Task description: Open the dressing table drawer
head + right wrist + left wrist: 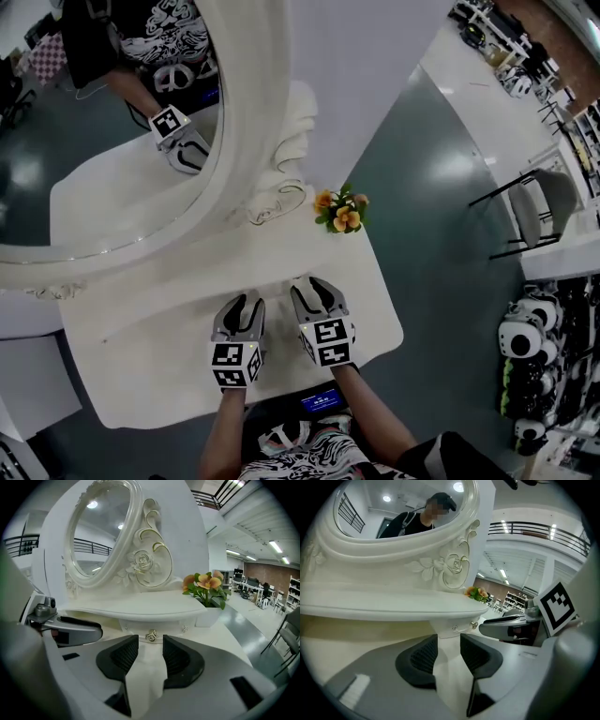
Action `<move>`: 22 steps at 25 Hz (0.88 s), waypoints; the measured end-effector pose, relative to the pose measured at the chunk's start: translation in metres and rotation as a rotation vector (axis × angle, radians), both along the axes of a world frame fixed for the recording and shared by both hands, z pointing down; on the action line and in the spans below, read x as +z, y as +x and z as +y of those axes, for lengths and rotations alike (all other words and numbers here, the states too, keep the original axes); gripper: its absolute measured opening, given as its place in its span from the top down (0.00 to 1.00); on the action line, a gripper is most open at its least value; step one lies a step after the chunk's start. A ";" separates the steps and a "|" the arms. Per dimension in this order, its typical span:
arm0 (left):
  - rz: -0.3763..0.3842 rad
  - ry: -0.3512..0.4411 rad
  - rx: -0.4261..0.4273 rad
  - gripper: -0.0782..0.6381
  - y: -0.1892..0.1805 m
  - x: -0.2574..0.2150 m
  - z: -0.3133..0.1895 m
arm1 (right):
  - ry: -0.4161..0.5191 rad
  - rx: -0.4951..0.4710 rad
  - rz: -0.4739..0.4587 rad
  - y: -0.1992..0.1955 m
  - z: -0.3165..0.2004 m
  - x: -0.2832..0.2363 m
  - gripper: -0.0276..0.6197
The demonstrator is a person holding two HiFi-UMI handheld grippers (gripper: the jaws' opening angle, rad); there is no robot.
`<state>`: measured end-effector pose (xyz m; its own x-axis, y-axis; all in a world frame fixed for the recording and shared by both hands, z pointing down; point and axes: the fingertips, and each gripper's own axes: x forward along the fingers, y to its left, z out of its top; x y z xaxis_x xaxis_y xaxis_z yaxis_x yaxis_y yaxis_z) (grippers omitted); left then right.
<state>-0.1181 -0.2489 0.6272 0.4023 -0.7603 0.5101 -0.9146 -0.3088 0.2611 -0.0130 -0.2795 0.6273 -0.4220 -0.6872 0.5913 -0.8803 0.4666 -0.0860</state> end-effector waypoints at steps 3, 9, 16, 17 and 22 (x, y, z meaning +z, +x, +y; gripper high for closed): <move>0.000 -0.011 -0.002 0.68 0.001 0.006 -0.002 | -0.010 -0.010 0.002 -0.004 -0.006 0.008 0.71; 0.002 -0.025 -0.010 0.69 0.003 0.008 -0.003 | -0.012 -0.016 0.013 -0.008 -0.013 0.015 0.74; 0.000 -0.034 -0.021 0.69 -0.002 0.011 0.000 | -0.009 -0.027 0.036 -0.011 -0.015 0.020 0.81; -0.001 -0.035 -0.021 0.69 -0.002 0.011 0.000 | -0.010 -0.029 0.037 -0.010 -0.015 0.021 0.81; 0.000 -0.035 -0.014 0.69 0.000 0.010 0.001 | -0.021 -0.034 0.053 -0.009 -0.012 0.019 0.81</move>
<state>-0.1182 -0.2475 0.6377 0.3914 -0.7476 0.5366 -0.9189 -0.2863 0.2713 -0.0215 -0.2910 0.6464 -0.4123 -0.6605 0.6275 -0.8678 0.4945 -0.0496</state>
